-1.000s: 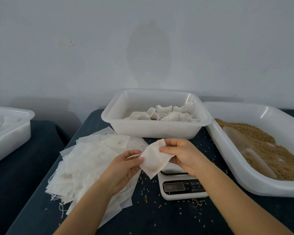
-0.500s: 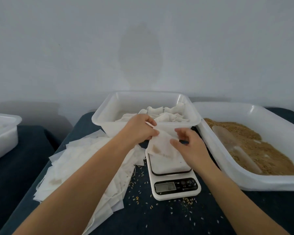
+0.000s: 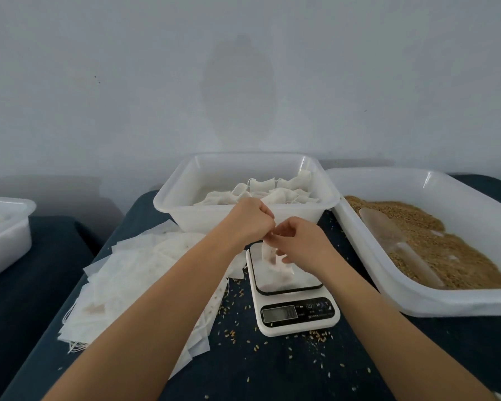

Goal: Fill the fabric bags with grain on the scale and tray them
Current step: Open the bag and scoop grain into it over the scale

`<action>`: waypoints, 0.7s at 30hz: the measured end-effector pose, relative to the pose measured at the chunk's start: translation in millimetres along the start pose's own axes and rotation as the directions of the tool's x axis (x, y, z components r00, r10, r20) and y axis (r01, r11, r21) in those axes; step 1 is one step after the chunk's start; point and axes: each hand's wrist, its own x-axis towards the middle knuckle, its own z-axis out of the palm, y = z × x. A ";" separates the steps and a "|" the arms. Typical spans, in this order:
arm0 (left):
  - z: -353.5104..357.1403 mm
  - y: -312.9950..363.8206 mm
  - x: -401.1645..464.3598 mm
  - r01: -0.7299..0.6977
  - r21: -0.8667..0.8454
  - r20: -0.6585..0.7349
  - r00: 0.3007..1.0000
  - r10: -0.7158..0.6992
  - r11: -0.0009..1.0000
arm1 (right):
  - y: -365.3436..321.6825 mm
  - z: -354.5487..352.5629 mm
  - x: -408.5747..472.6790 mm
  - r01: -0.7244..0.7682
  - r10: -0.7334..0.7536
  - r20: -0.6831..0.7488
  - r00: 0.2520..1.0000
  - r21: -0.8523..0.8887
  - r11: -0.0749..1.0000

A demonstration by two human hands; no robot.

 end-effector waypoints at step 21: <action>-13.9 -15.9 -21.7 -0.648 0.524 0.229 0.732 0.641 0.552 | -5.7 -31.5 13.0 -0.038 -0.001 0.183 0.983 0.206 0.978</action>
